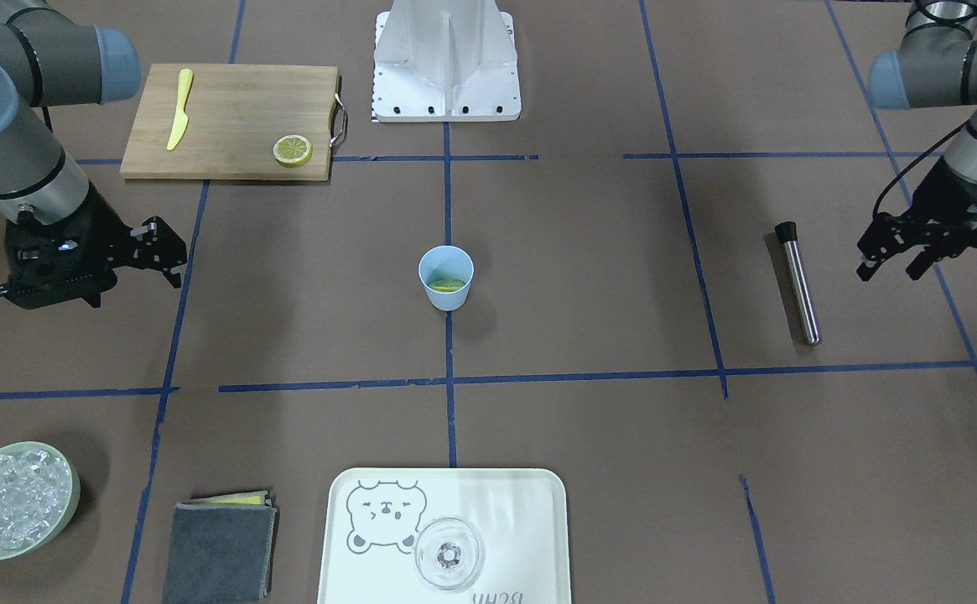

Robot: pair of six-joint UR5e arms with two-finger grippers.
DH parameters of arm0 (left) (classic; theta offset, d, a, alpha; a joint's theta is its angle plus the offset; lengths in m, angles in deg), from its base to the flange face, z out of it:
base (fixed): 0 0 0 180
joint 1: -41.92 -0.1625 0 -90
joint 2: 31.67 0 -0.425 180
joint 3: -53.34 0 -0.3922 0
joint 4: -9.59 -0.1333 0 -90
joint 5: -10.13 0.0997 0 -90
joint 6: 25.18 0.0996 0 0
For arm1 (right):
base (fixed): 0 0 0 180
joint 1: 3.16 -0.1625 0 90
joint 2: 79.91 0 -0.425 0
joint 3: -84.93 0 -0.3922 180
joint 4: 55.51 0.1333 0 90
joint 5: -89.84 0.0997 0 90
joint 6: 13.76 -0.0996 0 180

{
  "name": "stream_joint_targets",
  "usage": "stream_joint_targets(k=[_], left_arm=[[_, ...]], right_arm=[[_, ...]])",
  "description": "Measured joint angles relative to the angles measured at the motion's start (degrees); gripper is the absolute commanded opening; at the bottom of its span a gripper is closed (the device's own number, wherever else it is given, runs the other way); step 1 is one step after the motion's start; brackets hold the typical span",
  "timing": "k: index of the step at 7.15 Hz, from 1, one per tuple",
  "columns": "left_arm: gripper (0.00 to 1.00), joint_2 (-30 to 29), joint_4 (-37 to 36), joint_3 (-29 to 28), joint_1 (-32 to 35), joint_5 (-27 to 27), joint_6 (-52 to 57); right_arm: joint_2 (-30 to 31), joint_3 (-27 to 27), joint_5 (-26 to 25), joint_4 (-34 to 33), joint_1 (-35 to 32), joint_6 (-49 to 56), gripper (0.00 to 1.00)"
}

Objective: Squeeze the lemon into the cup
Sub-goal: 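Grasp the steel muddler with the left gripper while the right arm withdraws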

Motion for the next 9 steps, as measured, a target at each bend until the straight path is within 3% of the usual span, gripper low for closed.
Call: stream_joint_targets(k=[3, 5, 9], left_arm=[[0.58, -3.3, -1.3, -2.8, -3.7, 0.8, -0.8], [0.58, -8.1, -5.7, -6.3, -4.1, 0.5, 8.8], [0.55, -10.5, -7.7, -8.6, -4.2, 0.3, 17.6]], right_arm=[[1.6, -0.5, 0.2, 0.4, -1.2, 2.2, 1.0], [1.7, -0.5, 0.1, 0.4, -1.3, 2.3, 1.0], [1.7, -0.5, -0.2, 0.5, -1.3, 2.3, 1.0]])
